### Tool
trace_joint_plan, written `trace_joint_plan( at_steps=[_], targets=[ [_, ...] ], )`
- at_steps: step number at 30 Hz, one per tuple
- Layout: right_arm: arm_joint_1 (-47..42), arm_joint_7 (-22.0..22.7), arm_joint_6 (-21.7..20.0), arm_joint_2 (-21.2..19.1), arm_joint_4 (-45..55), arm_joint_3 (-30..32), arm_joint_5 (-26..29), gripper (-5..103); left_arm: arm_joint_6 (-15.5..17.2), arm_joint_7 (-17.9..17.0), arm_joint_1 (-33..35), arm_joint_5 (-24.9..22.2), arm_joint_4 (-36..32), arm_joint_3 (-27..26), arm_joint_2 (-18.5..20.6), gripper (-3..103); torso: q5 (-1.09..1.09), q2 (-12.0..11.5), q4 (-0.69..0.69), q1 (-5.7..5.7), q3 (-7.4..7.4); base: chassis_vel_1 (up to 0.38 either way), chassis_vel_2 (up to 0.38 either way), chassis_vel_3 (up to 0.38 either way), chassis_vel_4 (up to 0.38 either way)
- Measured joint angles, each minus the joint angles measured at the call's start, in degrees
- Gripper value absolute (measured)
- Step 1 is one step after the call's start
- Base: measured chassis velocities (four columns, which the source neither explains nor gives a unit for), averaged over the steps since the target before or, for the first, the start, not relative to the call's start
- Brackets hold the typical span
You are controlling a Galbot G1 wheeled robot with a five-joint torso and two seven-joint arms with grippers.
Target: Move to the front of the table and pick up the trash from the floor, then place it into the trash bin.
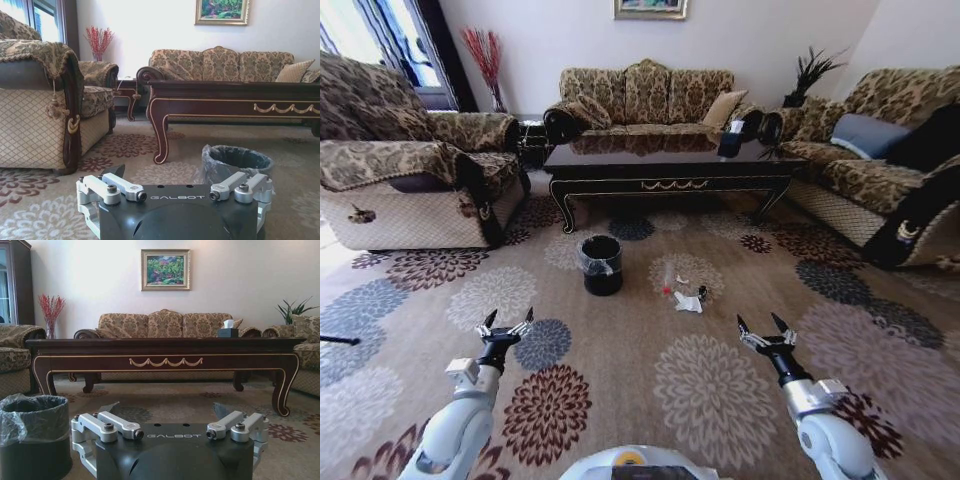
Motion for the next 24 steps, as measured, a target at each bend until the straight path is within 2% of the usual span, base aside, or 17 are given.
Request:
trace_joint_plan(
  at_steps=[24],
  targets=[
    [0.0, -0.2, -0.2, 1.0, 0.1, -1.3, -0.6, 100, 0.7, -0.4, -0.5, 1.1, -1.5, 1.0, 0.2, 100, 0.01, 0.0, 0.00, 0.00, 0.02, -0.230, 0.228, 0.228, -0.232]
  ],
)
